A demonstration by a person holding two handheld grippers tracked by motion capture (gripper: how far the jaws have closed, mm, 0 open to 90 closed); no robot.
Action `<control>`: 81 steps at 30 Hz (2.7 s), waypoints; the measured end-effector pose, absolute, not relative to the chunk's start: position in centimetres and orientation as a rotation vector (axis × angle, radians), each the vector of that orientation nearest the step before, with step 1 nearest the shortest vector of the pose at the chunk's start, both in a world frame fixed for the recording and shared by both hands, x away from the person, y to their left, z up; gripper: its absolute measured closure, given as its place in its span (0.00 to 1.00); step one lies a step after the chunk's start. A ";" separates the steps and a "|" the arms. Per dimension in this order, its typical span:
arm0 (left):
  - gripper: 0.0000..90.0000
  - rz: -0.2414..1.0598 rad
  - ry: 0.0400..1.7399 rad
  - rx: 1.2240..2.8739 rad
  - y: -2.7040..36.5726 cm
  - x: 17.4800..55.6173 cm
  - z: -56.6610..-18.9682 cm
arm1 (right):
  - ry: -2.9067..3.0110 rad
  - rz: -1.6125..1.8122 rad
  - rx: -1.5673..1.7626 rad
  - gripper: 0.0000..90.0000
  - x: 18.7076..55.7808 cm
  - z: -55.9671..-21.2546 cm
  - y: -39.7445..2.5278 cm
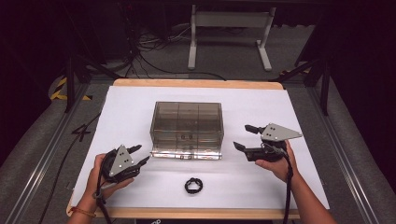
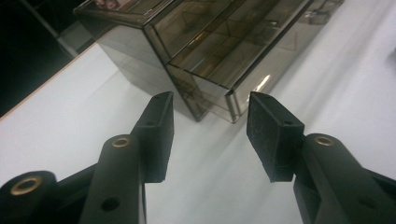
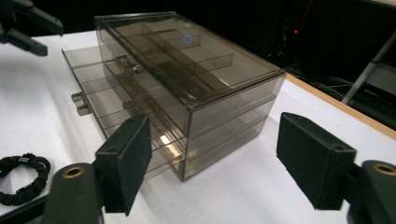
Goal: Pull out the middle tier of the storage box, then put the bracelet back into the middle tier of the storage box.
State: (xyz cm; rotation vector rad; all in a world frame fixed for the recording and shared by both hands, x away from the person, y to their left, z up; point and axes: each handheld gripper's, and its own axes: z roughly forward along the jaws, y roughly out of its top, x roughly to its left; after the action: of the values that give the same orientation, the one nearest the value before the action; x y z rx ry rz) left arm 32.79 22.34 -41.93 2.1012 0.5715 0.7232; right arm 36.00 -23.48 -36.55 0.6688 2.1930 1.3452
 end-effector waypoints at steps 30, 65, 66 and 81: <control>0.55 0.558 0.365 2.356 18.0 35.5 -40.6 | 2.664 1.036 0.334 0.69 36.6 -37.4 -15.4; 0.81 0.426 0.257 2.493 15.5 36.5 -41.2 | 2.743 0.825 0.196 0.93 37.1 -38.7 -13.6; 0.82 0.421 0.248 2.504 15.4 36.4 -41.2 | 2.745 0.823 0.190 0.93 37.1 -38.8 -13.6; 0.84 0.421 0.218 2.588 14.7 35.9 -40.7 | 2.761 0.782 0.165 0.94 36.5 -38.8 -13.3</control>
State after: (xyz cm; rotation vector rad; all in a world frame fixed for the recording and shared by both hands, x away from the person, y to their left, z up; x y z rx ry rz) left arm 35.89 14.67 -40.73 2.5876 0.2181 0.4210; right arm 36.46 -13.30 -38.82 0.1649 2.7610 0.7823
